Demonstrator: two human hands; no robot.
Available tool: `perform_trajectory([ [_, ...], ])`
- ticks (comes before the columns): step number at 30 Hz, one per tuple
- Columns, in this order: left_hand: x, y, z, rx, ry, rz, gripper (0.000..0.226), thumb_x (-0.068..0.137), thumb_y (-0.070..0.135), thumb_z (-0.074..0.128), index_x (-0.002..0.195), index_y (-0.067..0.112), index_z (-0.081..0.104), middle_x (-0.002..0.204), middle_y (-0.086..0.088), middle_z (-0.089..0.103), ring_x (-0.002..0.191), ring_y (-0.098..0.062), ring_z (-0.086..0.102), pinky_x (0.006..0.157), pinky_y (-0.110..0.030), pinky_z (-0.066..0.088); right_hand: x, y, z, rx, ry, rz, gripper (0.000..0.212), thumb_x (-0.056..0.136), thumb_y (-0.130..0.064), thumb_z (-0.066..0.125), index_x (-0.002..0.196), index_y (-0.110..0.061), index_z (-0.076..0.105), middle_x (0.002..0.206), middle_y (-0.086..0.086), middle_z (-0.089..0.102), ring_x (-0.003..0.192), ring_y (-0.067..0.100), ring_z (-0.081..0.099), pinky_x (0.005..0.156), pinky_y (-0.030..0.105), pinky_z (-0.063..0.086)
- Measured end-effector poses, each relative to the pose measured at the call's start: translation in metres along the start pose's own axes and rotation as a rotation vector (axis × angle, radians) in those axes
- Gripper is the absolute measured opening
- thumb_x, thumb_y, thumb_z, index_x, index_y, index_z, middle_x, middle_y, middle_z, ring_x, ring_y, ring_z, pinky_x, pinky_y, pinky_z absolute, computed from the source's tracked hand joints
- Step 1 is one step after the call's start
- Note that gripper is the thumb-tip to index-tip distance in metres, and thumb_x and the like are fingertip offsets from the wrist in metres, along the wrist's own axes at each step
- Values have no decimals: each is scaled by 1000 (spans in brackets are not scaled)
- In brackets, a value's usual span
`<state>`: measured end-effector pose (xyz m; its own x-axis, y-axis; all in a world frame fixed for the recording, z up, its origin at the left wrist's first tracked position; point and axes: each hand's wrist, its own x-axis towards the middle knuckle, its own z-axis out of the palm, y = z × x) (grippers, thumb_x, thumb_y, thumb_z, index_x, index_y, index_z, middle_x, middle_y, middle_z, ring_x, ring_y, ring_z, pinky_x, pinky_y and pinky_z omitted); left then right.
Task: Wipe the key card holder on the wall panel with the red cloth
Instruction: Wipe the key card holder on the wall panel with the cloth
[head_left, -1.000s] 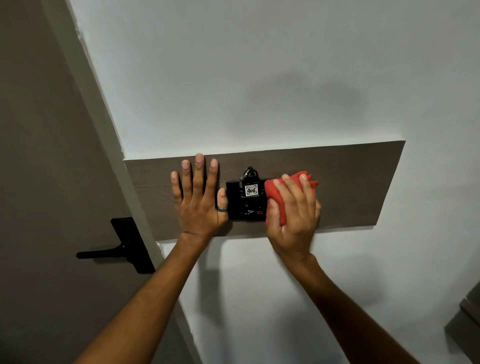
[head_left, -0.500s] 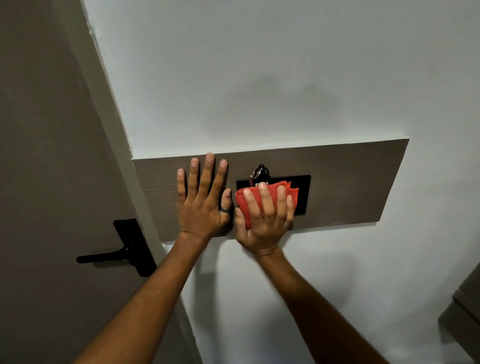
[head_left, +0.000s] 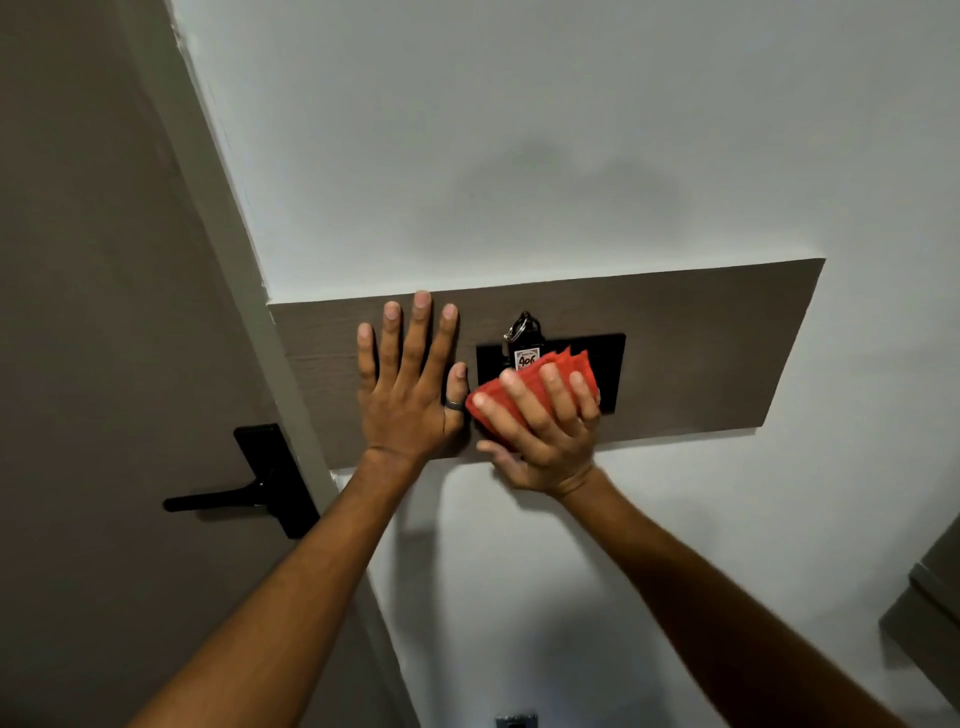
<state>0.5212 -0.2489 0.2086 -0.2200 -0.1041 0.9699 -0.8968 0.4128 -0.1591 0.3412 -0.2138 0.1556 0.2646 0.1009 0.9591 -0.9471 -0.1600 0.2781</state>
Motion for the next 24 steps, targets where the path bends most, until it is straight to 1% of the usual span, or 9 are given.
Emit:
perform_trajectory([
  [3, 0, -1, 0, -5, 0, 0, 57, 104, 36, 40, 158, 17, 32, 163, -10, 26, 158, -23, 1, 128, -49, 6, 5, 45, -9, 104, -64, -361, 49, 100, -49, 52, 145, -30, 62, 152, 2, 57, 149, 30, 45, 122, 48, 35],
  [4, 0, -2, 1, 3, 6, -3, 57, 104, 36, 40, 157, 17, 33, 163, -11, 27, 158, -23, 1, 128, -49, 7, 7, 55, -11, 100, -70, -365, 50, 102, -48, 51, 147, -29, 60, 153, 3, 56, 149, 31, 45, 123, 48, 35],
  [9, -1, -2, 3, 16, 17, 10, 58, 105, 37, 39, 158, 18, 31, 163, -10, 26, 158, -24, 2, 128, -49, 7, 5, 0, -6, 98, -39, 272, 49, 102, -47, 51, 148, -31, 55, 154, 7, 53, 156, 33, 35, 129, 51, 25],
  [10, -2, -2, 4, 21, 18, 12, 58, 105, 38, 38, 159, 18, 30, 164, -10, 25, 158, -25, 3, 128, -49, 7, 7, 0, -7, 112, -50, 231, 51, 100, -47, 54, 148, -31, 56, 153, 7, 53, 156, 33, 35, 129, 51, 27],
  [13, -4, -4, 7, 43, 36, 30, 59, 106, 39, 37, 161, 19, 27, 168, -7, 16, 158, -27, 4, 130, -49, 5, 7, 42, -10, 110, -56, -210, 58, 93, -47, 59, 148, -30, 58, 154, 6, 55, 150, 34, 45, 124, 51, 35],
  [15, -5, -6, 9, 56, 47, 34, 60, 106, 39, 36, 161, 19, 26, 170, -5, 9, 158, -27, 4, 130, -49, 5, 7, 66, -14, 111, -79, -292, 56, 94, -46, 55, 148, -30, 59, 153, 6, 56, 148, 35, 48, 124, 50, 35],
  [21, -5, -5, 9, 53, 53, 41, 60, 105, 39, 35, 161, 19, 25, 170, -5, 9, 158, -28, 5, 130, -49, 6, 30, 2, -5, 151, 31, 602, 44, 103, -45, 48, 142, -31, 61, 156, 3, 53, 156, 34, 35, 129, 55, 24],
  [22, -5, -5, 9, 44, 49, 34, 61, 105, 39, 35, 161, 19, 24, 170, -5, 9, 158, -27, 5, 130, -49, 6, 30, -5, -5, 143, 18, 592, 44, 103, -44, 48, 142, -30, 61, 156, 3, 54, 156, 34, 35, 129, 54, 23],
  [24, -5, -5, 8, 39, 44, 35, 61, 105, 39, 35, 161, 19, 23, 170, -4, 5, 158, -27, 3, 130, -49, 5, 22, 9, -11, 109, -29, 341, 44, 101, -43, 50, 141, -28, 63, 150, 7, 59, 152, 36, 41, 129, 53, 25],
])
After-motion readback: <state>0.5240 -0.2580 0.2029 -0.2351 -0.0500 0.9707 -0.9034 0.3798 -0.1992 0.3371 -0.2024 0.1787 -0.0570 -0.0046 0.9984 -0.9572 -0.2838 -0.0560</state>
